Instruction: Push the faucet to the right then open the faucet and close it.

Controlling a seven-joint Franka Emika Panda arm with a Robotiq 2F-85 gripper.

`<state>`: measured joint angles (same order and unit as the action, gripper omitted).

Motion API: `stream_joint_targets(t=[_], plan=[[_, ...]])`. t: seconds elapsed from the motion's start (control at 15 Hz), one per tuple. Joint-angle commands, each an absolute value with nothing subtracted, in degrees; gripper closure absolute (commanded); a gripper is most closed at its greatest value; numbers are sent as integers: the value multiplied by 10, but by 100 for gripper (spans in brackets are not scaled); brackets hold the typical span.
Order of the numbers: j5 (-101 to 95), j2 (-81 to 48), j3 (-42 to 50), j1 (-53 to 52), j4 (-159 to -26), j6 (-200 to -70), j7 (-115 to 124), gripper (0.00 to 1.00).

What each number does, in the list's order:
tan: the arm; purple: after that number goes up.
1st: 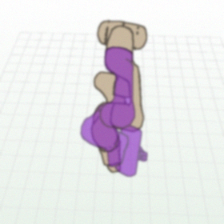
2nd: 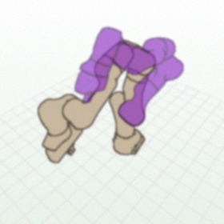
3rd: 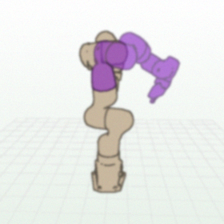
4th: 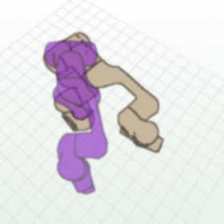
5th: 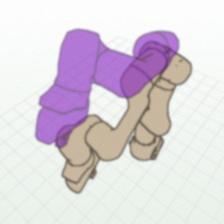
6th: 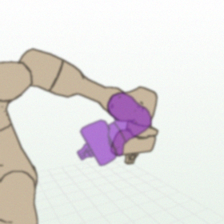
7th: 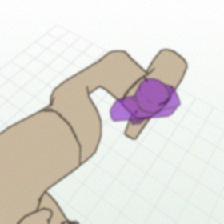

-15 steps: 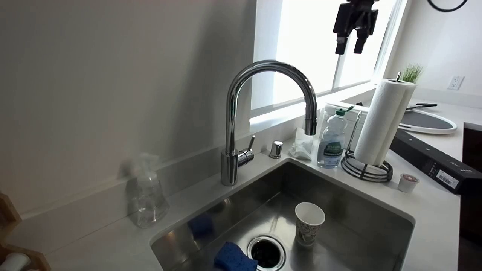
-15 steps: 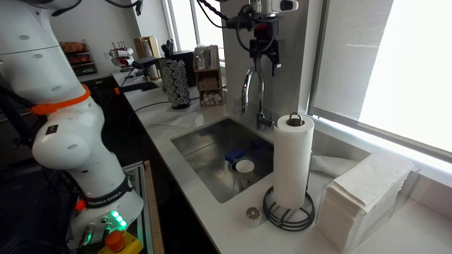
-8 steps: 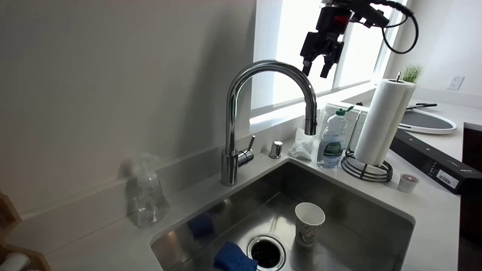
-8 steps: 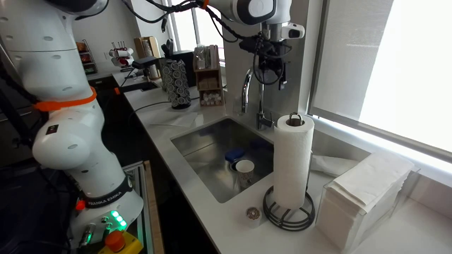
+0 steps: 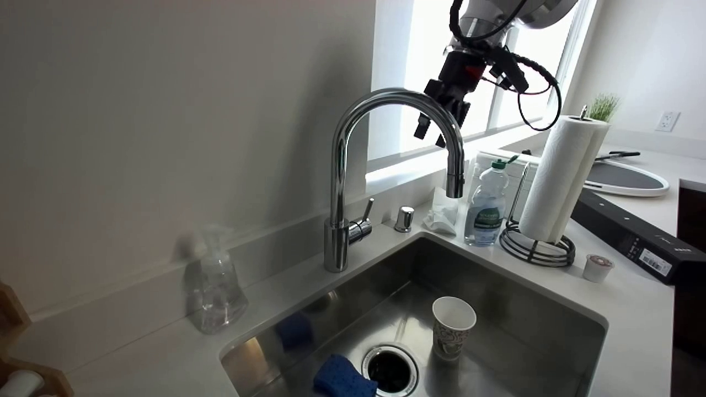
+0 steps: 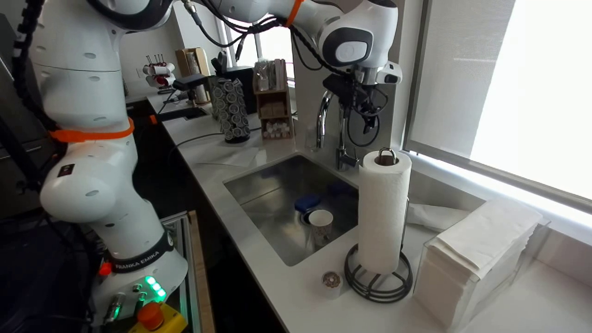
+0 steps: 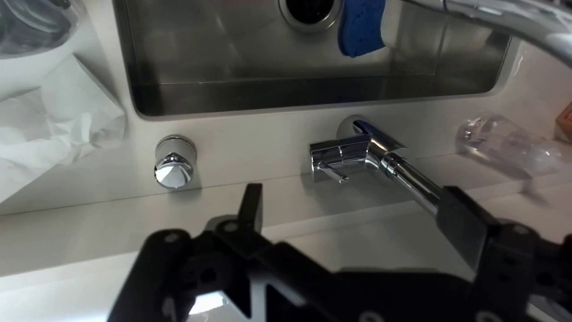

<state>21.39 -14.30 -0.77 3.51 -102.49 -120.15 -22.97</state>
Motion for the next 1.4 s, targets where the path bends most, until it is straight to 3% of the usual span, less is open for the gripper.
stream_joint_targets(t=[0.0,0.47,1.13,1.33], plan=[[213,-145,-14,42,-1021,-1201,-230,0],[339,-206,-49,61,-988,-1221,-310,0],[356,-286,-62,87,-946,-1225,-316,0],[352,-307,-68,86,-937,-1229,-312,13]])
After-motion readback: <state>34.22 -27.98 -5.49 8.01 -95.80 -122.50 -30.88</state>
